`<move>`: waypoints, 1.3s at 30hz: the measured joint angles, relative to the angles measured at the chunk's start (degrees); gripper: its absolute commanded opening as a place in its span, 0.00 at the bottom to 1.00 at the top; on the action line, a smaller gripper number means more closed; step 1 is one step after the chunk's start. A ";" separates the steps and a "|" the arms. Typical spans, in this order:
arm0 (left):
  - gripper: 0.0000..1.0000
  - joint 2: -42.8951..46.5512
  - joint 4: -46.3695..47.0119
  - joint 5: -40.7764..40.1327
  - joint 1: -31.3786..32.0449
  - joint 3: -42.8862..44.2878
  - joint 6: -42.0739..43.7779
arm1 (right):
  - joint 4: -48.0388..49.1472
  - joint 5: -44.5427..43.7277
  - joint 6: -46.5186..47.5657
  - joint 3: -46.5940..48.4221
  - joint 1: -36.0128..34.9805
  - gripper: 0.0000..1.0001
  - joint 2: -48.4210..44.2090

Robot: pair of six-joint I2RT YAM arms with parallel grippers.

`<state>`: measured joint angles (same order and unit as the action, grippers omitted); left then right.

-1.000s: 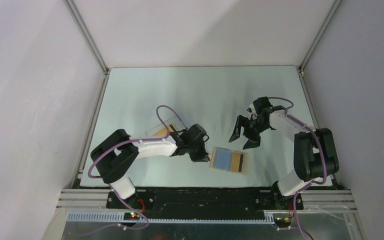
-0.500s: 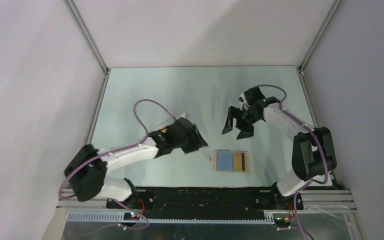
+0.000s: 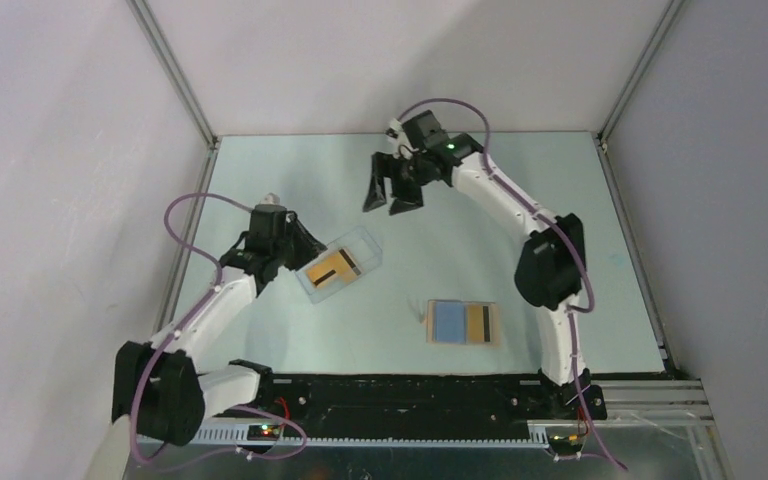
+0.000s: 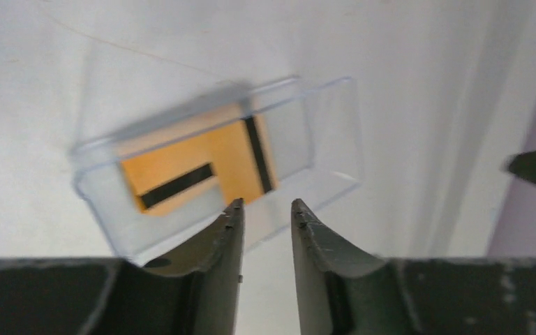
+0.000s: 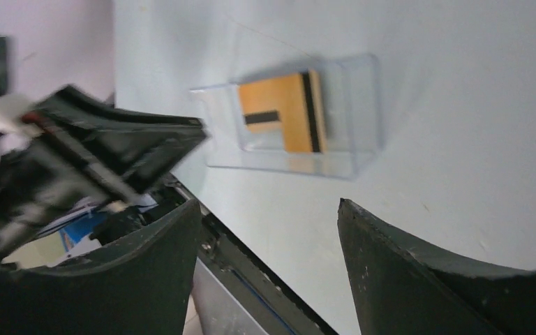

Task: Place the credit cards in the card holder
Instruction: Pick up the credit card from the storage box.

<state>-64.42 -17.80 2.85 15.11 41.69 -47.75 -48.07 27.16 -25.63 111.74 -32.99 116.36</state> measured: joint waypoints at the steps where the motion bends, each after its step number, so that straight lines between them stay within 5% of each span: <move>1: 0.27 -1.27 -0.48 0.52 -1.09 0.00 0.74 | -0.39 0.35 -0.09 3.91 -0.96 0.70 2.38; 6: 0.23 -10.29 -2.86 3.19 -3.98 1.03 4.48 | -1.64 1.86 -0.79 14.99 -4.83 0.65 11.15; 18: 0.24 -22.12 -3.41 5.27 -4.00 4.20 7.72 | -6.67 -0.13 0.22 15.65 -9.03 0.56 20.39; 39: 0.20 -27.02 -2.05 6.97 -3.02 6.95 7.65 | -11.87 -10.71 3.54 22.67 -13.49 0.66 29.51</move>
<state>-91.44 -19.86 9.82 12.10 48.64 -40.10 -59.94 16.45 -22.09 134.41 -46.48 145.86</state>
